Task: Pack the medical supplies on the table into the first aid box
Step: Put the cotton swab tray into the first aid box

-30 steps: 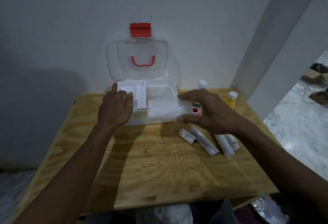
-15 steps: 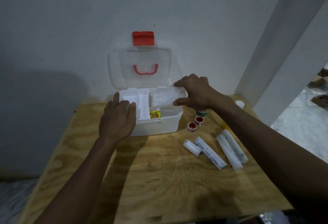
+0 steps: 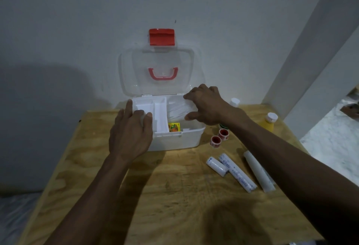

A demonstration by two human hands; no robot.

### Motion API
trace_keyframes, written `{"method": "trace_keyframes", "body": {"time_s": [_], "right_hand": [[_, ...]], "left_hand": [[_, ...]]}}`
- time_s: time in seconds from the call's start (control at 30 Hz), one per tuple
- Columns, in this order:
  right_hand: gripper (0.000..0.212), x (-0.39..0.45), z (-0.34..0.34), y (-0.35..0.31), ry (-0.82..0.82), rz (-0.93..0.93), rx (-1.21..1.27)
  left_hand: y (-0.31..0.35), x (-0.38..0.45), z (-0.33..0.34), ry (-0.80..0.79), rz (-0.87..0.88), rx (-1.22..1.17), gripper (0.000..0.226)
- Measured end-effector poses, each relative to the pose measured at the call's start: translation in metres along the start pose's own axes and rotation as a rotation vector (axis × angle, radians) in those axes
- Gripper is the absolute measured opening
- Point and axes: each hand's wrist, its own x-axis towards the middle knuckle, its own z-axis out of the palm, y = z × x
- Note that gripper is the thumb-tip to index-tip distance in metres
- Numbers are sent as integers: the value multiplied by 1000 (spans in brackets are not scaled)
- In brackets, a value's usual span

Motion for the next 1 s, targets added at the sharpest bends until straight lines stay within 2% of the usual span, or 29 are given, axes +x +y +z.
{"method": "trace_keyframes", "body": {"time_s": [0.27,0.53,0.67,0.87,1.0], "right_hand": [[58,5,9,-12,-28,45,301],[67,11,13,-19,-85,77,357],[50,13,10,-20,-71,79,405],[45,9,17,-35,-9,186,689],[49,8,19,-41,-2,188,809]], "left_hand": [[-2,0,0,-3,-3,13,48],[-1,1,1,-18,-9,6,48],[-1,1,2,-16,-3,7,48],[-3,2,4,-11,2,10,51],[-2,2,3,-10,1,14,58]]}}
